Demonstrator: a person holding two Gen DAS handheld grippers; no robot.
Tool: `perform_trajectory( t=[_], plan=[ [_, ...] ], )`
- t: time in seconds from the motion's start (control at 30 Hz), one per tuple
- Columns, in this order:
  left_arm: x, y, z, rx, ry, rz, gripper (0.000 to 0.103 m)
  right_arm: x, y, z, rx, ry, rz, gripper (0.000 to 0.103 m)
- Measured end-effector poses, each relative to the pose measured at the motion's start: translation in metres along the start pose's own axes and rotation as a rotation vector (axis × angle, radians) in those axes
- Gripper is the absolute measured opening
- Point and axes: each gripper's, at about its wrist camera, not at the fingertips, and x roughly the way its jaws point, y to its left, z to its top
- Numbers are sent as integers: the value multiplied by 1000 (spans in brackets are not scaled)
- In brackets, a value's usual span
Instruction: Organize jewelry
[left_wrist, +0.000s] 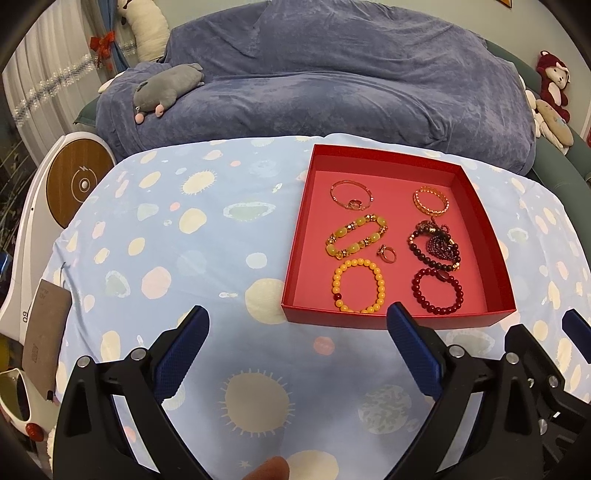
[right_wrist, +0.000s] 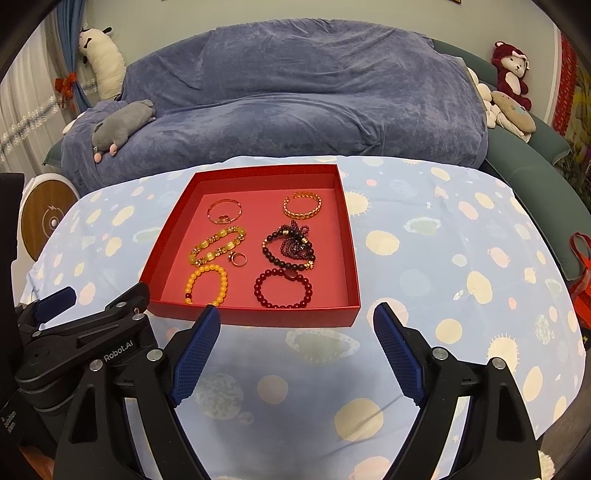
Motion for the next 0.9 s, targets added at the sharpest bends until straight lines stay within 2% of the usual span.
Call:
perform_trajectory(
  t=[0.9],
  plan=[
    [-3, -2, 2, 13, -14, 11, 92, -2, -2, -3, 9, 0, 4, 82]
  ],
)
